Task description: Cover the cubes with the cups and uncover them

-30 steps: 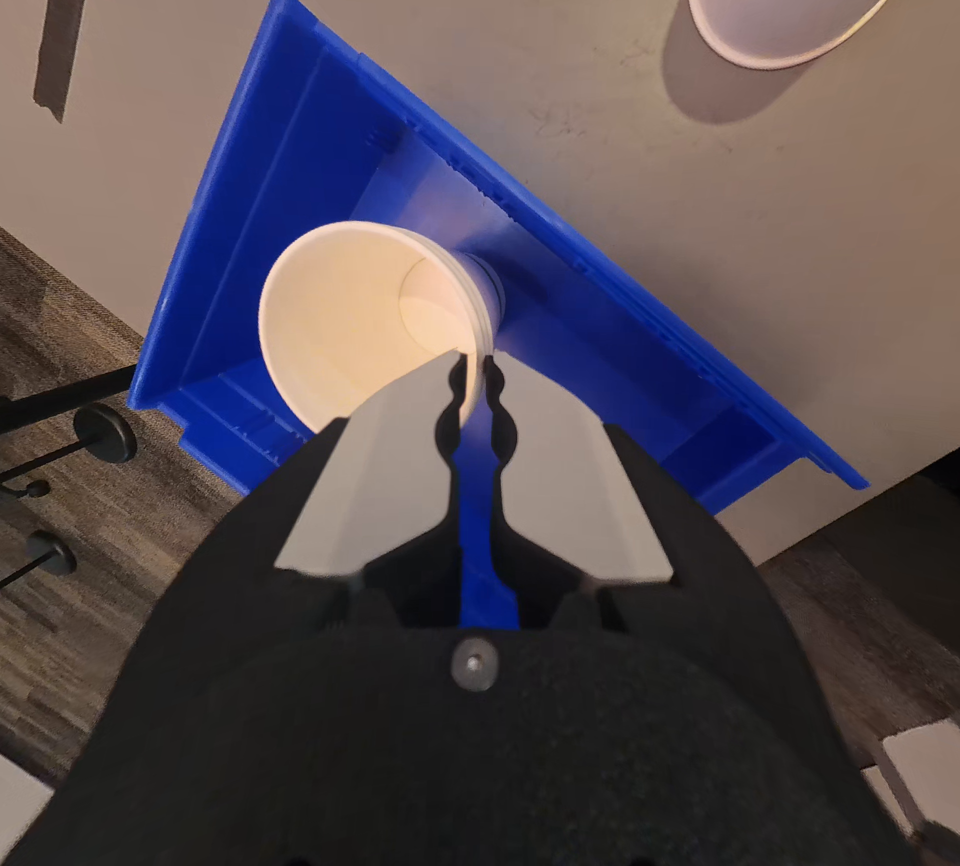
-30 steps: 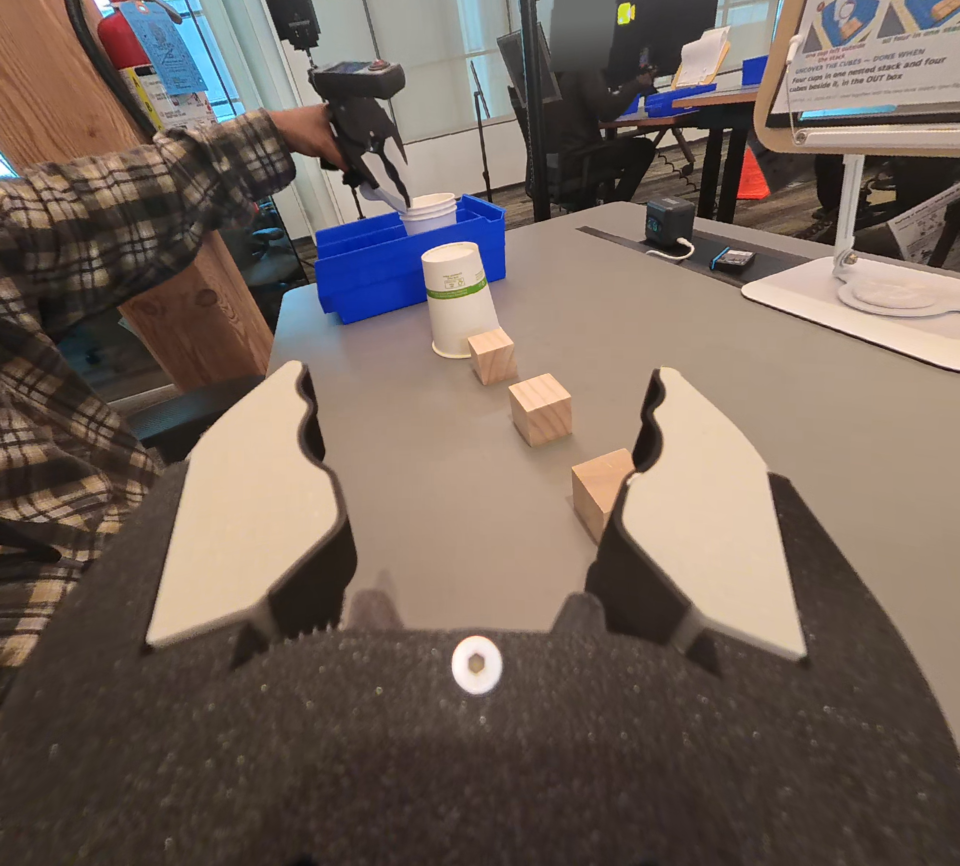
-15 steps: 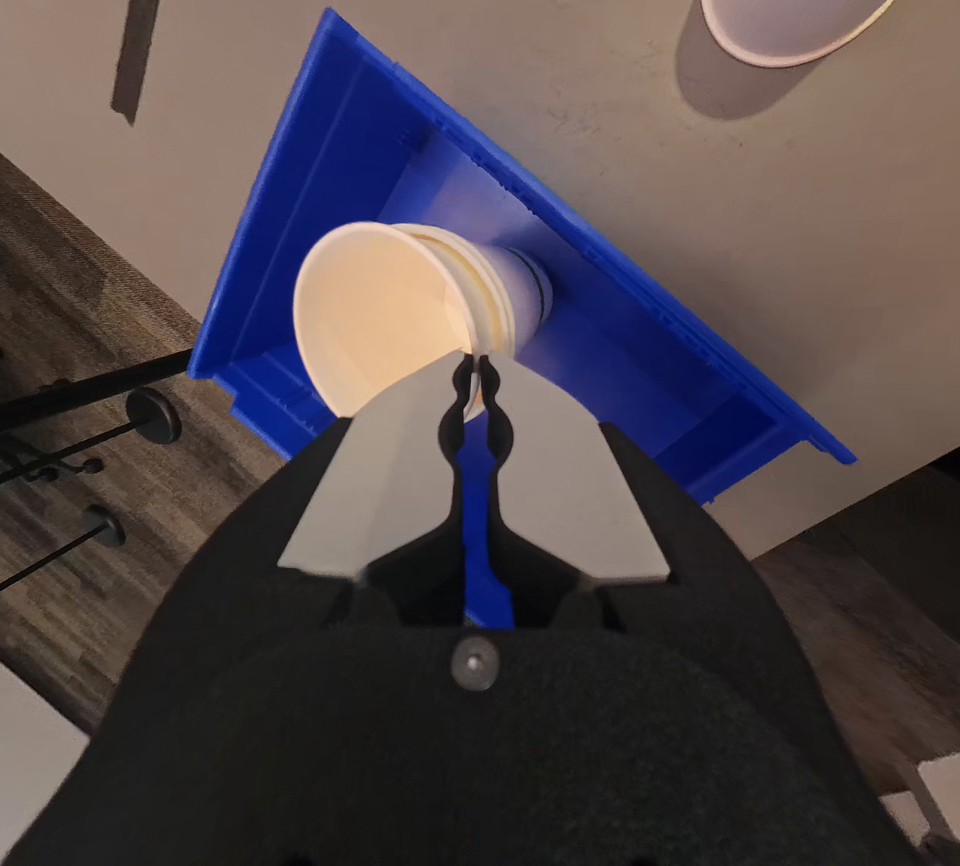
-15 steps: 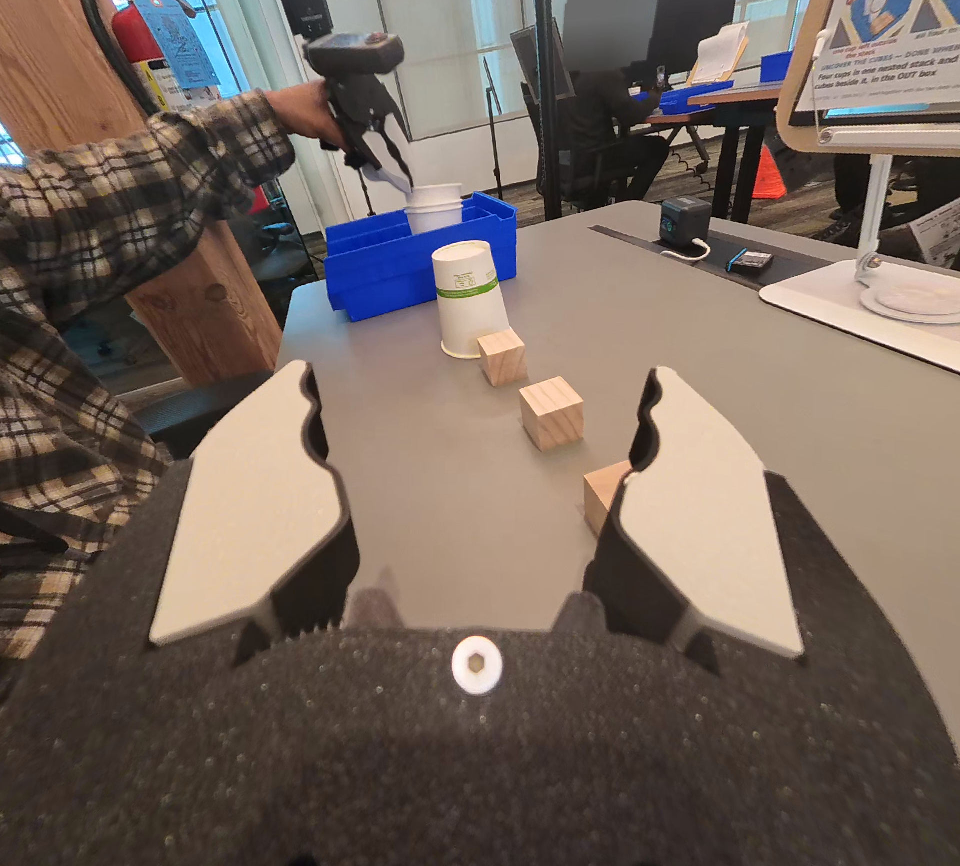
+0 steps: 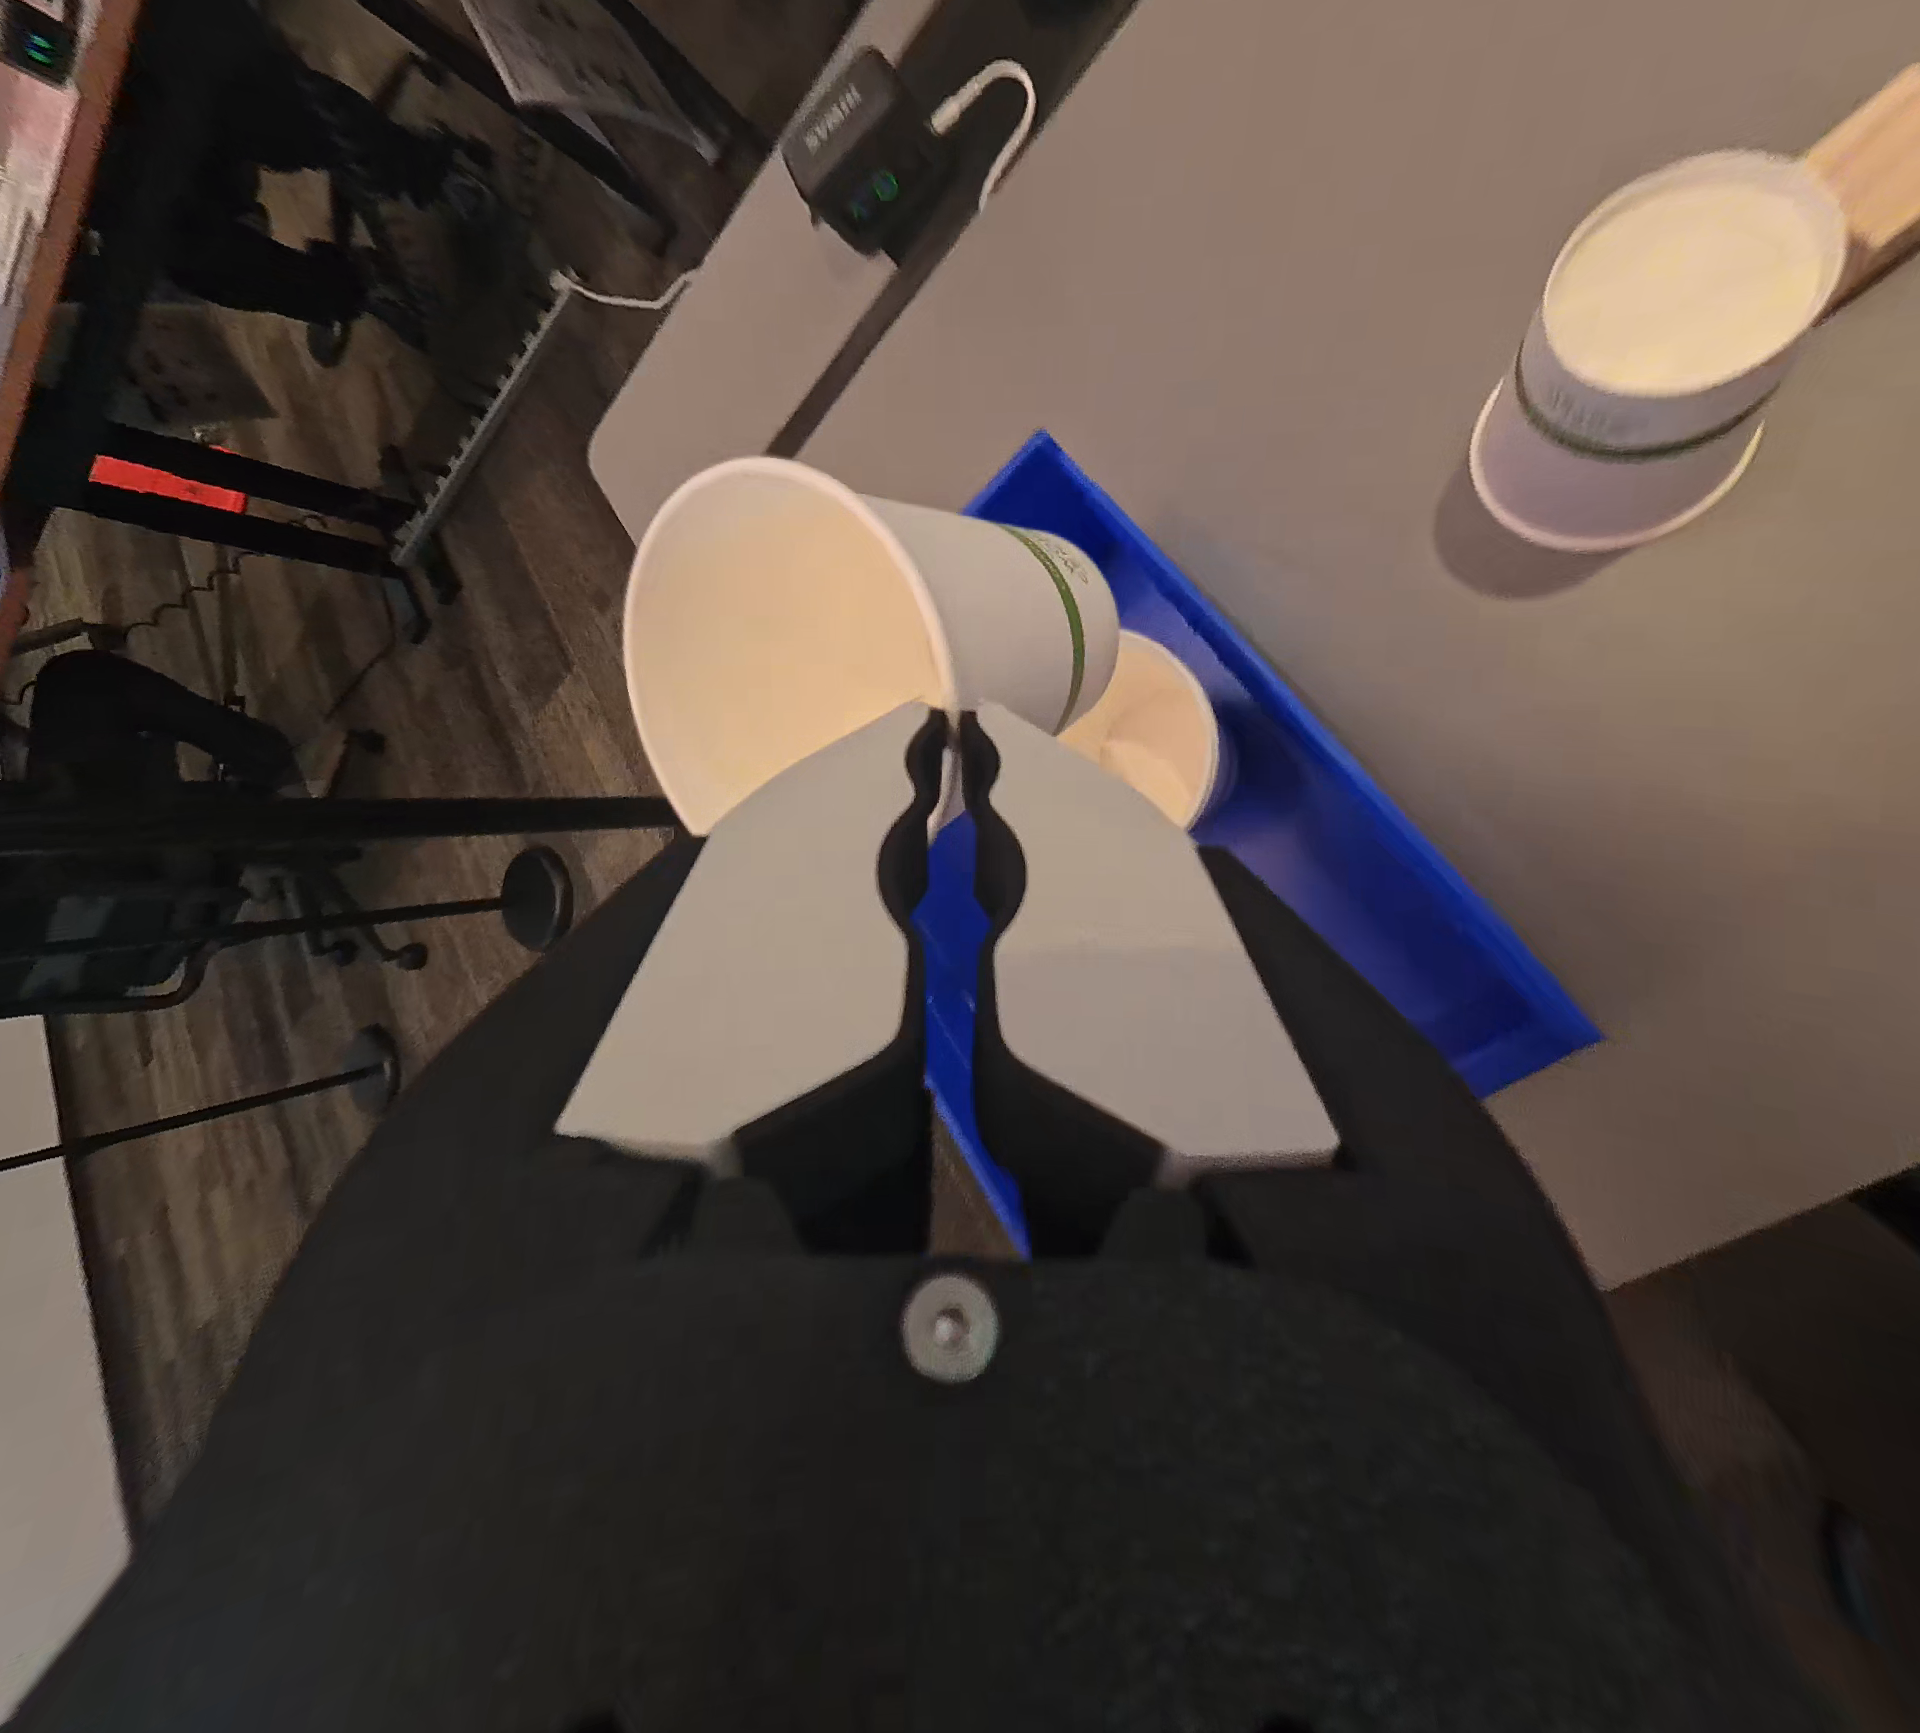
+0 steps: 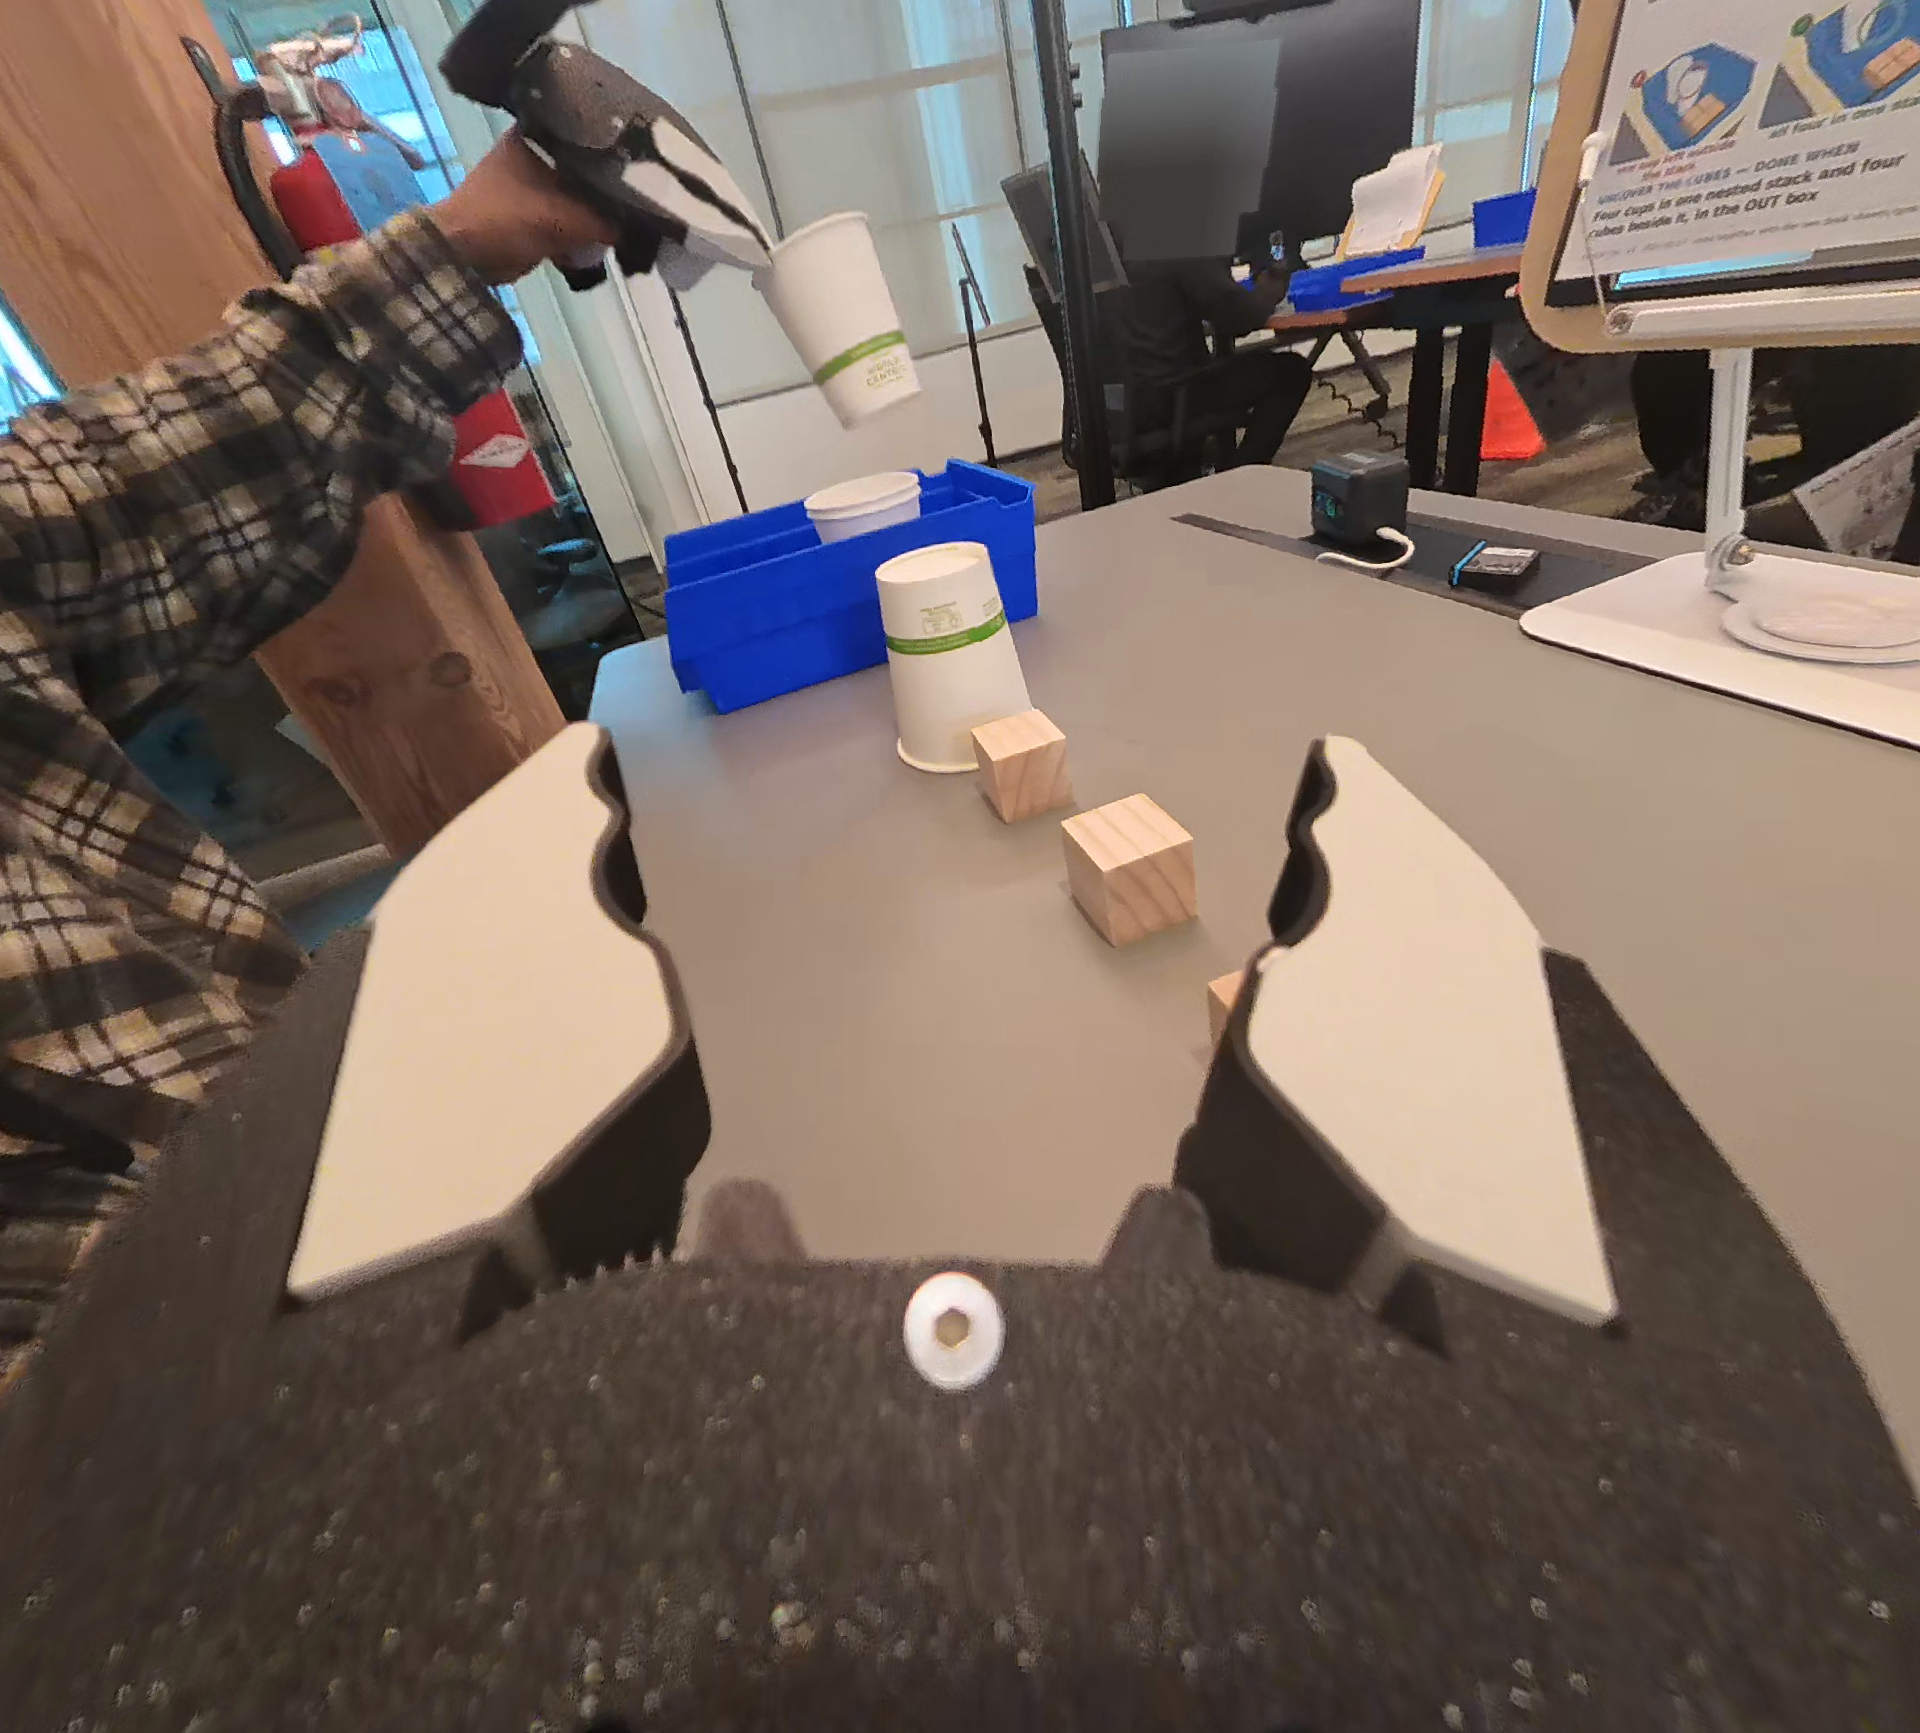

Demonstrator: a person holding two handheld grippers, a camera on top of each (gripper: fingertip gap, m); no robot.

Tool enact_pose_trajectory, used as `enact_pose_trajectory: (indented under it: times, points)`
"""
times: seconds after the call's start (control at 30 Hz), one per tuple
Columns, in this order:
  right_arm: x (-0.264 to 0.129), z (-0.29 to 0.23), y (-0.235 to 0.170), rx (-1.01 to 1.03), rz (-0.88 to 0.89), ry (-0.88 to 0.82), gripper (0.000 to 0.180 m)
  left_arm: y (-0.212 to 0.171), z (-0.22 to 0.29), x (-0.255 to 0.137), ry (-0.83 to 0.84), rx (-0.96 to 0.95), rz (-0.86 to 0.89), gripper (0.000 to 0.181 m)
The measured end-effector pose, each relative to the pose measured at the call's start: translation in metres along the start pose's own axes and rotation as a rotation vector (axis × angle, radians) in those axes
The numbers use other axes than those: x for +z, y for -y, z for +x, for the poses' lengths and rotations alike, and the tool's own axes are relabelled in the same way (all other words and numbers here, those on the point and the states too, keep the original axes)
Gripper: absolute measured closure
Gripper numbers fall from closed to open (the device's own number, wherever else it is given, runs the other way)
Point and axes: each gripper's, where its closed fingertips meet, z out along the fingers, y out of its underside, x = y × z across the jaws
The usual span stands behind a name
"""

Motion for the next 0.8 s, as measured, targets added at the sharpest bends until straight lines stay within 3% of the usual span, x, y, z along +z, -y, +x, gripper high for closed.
enact_pose_trajectory:
  times: [0.2,0.37,0.53,0.8]
  points:
    - [0.009,-0.007,0.002,0.028,0.053,0.004,0.059,0.042,0.010,-0.022,-0.015,-0.145,0.227,0.178]
    - [0.022,-0.009,0.011,0.039,0.120,-0.003,0.057,0.096,0.049,-0.035,-0.111,-0.254,0.476,0.179]
    - [0.039,-0.012,0.021,0.048,0.152,0.004,0.052,0.159,0.121,-0.045,-0.309,-0.312,0.741,0.179]
    - [0.060,-0.016,0.029,0.108,0.170,0.056,0.046,0.220,0.259,-0.035,-0.677,-0.382,0.966,0.179]
